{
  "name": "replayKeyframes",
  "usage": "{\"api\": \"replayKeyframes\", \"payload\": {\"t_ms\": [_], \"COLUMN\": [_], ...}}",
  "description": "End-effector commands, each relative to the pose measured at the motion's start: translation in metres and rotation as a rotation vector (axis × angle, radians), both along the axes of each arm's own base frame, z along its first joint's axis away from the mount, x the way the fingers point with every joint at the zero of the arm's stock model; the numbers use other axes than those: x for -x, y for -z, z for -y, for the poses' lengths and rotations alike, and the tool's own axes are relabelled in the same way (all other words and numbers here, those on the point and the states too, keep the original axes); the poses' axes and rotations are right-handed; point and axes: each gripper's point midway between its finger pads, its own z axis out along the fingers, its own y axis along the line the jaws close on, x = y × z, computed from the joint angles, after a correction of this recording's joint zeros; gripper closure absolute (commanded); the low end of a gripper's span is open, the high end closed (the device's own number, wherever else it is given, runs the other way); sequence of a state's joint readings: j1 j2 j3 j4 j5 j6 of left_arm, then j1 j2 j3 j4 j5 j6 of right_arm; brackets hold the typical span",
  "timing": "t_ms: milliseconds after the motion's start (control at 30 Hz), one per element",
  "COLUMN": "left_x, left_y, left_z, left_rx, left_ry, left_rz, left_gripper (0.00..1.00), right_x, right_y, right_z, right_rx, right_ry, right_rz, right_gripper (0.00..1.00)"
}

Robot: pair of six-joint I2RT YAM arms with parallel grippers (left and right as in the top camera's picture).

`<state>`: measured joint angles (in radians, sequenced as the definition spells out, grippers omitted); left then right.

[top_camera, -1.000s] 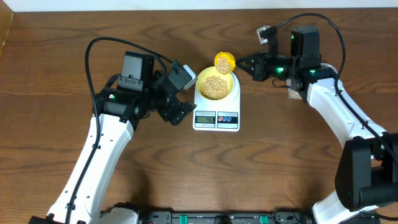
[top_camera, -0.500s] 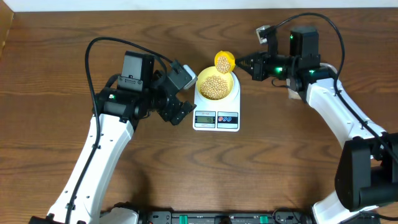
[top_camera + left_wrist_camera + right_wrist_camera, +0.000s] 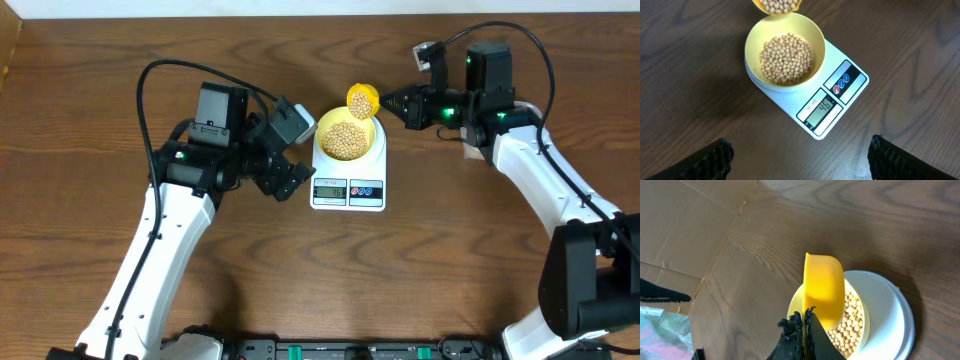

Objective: Scoop item into bowl and weigh 50g on scale
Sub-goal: 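Hold the yellow scoop tilted over the bowl, trickling soybeans in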

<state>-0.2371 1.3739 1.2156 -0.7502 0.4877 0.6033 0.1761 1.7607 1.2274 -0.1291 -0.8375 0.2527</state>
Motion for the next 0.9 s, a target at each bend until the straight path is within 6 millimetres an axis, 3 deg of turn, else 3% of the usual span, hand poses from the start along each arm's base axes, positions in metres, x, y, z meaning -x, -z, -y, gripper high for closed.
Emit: {"api": "replayKeyframes", "payload": {"t_ms": [0,867], "left_x": [0.0018,0.0018], "left_y": [0.0043,0.0043], "left_z": [-0.0032,-0.0032], "left_rx": [-0.011,-0.011], "left_ry": [0.0,-0.001], "left_rz": [-0.001,-0.001], "left_gripper": [0.12,0.12], "right_x": [0.0035,0.0035], "right_y": [-0.0028,-0.0012], "right_z": [-0.0058,-0.0087], "right_rx": [-0.014,0.007], "right_ry": [-0.013,-0.018], "right_rz": [-0.011,0.01], "right_gripper": [0.99,0.99]}}
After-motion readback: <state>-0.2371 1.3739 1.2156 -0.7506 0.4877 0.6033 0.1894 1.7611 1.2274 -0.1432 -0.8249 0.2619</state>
